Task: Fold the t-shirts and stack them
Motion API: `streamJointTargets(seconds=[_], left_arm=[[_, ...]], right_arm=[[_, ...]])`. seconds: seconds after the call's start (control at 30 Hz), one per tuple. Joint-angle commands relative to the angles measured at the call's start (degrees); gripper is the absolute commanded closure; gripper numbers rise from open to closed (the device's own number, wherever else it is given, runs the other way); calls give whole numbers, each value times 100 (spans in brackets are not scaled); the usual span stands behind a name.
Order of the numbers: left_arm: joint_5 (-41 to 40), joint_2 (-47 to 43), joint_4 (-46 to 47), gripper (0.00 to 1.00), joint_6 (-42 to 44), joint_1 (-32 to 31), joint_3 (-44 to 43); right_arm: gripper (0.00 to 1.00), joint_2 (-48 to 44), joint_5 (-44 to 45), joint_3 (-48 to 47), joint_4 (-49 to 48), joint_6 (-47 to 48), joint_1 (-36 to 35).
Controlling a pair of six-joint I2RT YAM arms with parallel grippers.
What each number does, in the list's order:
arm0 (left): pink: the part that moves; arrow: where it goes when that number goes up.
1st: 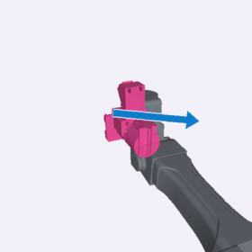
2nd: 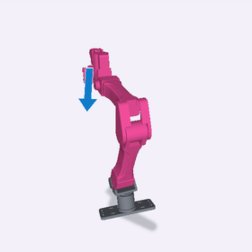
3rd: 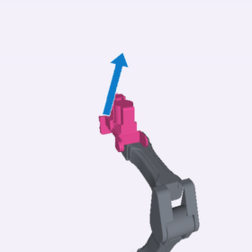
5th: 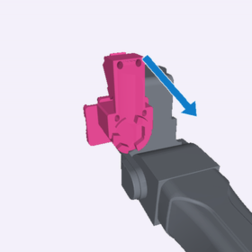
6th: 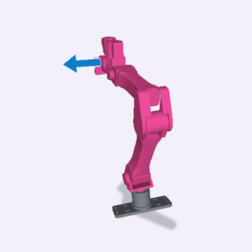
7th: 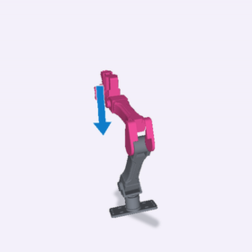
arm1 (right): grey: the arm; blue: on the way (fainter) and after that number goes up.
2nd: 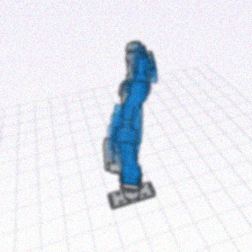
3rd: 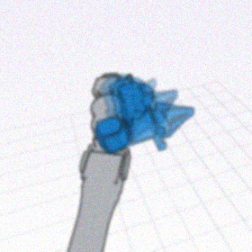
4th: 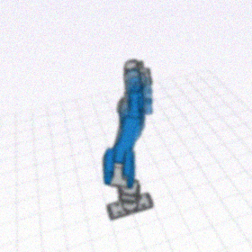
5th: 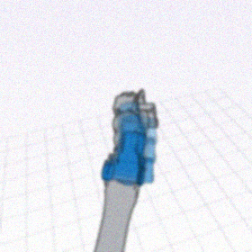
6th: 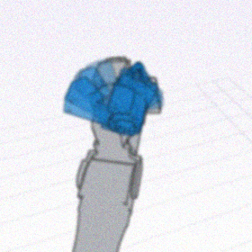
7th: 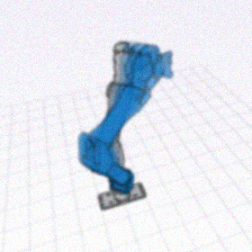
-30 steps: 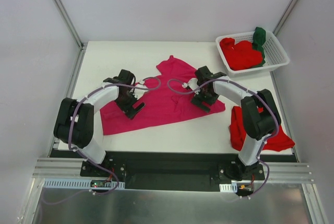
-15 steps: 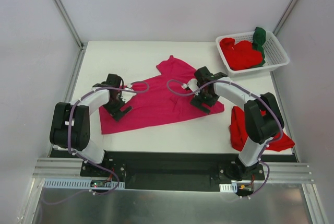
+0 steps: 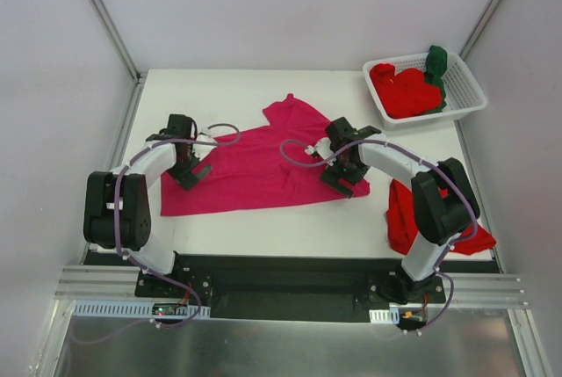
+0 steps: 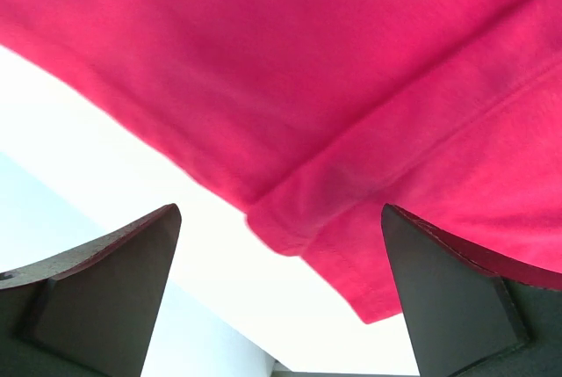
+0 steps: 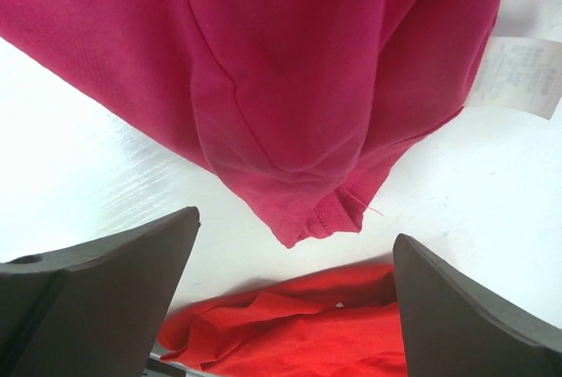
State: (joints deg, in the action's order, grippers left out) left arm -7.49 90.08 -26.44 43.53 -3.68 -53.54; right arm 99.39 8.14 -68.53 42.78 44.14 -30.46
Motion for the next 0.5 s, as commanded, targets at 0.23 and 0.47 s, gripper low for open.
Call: streamJointTargets(seconds=[0.23,0.47], left_arm=[[45,-26,-248,1,156,96,-342],[81,-158,-309,1,252,96,-131]], right_arm=[[4,-210,161,33,-200,-239,-188],[4,80,232,94,-393,-230,-206]])
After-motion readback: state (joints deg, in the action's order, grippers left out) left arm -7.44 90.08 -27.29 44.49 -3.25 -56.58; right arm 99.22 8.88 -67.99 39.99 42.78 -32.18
